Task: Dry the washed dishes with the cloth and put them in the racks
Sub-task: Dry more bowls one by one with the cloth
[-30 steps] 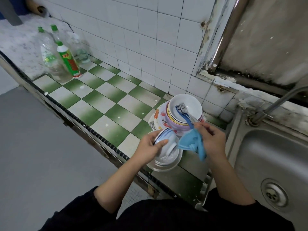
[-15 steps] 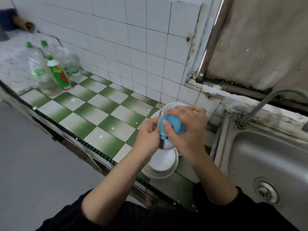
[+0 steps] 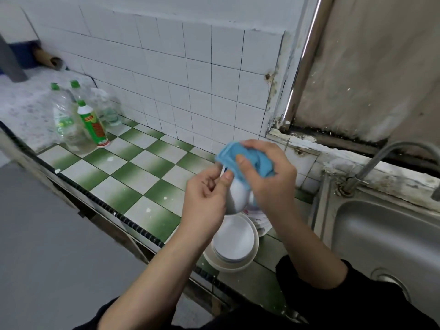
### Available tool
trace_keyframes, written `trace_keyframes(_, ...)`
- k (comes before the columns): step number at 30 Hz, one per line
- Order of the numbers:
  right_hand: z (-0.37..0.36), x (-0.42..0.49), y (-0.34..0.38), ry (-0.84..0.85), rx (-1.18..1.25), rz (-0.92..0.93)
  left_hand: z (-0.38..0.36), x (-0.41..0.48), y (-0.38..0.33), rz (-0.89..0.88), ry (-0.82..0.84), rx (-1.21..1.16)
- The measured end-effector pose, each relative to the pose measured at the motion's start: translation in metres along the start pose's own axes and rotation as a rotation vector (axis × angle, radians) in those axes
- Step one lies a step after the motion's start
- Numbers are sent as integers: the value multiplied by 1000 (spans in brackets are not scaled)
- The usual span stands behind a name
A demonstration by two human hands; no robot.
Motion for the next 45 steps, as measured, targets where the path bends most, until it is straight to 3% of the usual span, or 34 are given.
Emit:
trace_keyframes(2, 3, 8, -27, -86, 166, -277, -8, -1, -6, 9, 43, -3)
trace_keyframes(3, 8, 8, -23, -135, 124, -258, -10, 0, -8, 14, 38, -12)
trace_keyframes(6, -1, -10, 21, -86, -40, 86, -2, 2, -7, 24, -2, -44)
trace_keyframes(8, -5, -19, 30, -40, -77, 160, 1, 1, -8, 24, -2, -51)
trace_keyframes(12, 10, 14, -21, -167, 102, -300, -7, -1, -16, 4, 3, -34)
trace_keyframes(13, 10, 16, -21, -194, 111, -318, -8, 1, -16, 10, -22, -37)
trace_keyframes(18, -4, -15, 48, -199, -182, 271, 1, 7, -14, 53, -148, -138)
trace_keyframes(20, 2, -10, 38, -239, -157, 240, 1, 6, -17, 34, -139, -154)
trace_keyframes(23, 6, 11, -1, -288, 101, -175, -1, 4, -22, 18, -140, -131)
trace_keyframes(24, 2, 11, -1, -267, 122, -194, 1, 5, -22, 25, -153, -128)
trace_keyframes(27, -12, -7, 31, -151, -1, 111, 13, 11, -20, 45, -185, -154)
trace_keyframes(29, -15, -12, 41, -74, -28, 213, 18, 8, -21, 46, -191, -151)
trace_keyframes(31, -6, 5, 29, -121, -17, 59, 16, 1, -25, 27, -178, -126)
trace_keyframes(34, -9, 30, -1, -98, 47, -345, 6, -3, -30, 22, -167, -132)
trace_keyframes(36, -9, 28, 16, -145, -21, -229, 9, 2, -33, 34, -215, -166)
trace_keyframes(39, -6, -10, 57, -299, -81, 274, 10, 11, -40, 75, -259, -223)
trace_keyframes(41, -11, -36, 63, -326, -130, 515, 9, 17, -41, 133, -299, -330)
trace_keyframes(43, -14, -47, 55, -338, -132, 539, 7, 23, -41, 184, -304, -449)
trace_keyframes(45, -9, -47, 49, -385, -39, 413, 3, 28, -42, 212, -234, -532)
Point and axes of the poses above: each hand's wrist, its own x-axis towards the middle knuckle, its own z-axis out of the back of the hand, y = z × x, the point moved 9 cm from there along x, towards the middle knuckle, and after that the axes turned 2 degrees about -z, right-handed, at the moved point
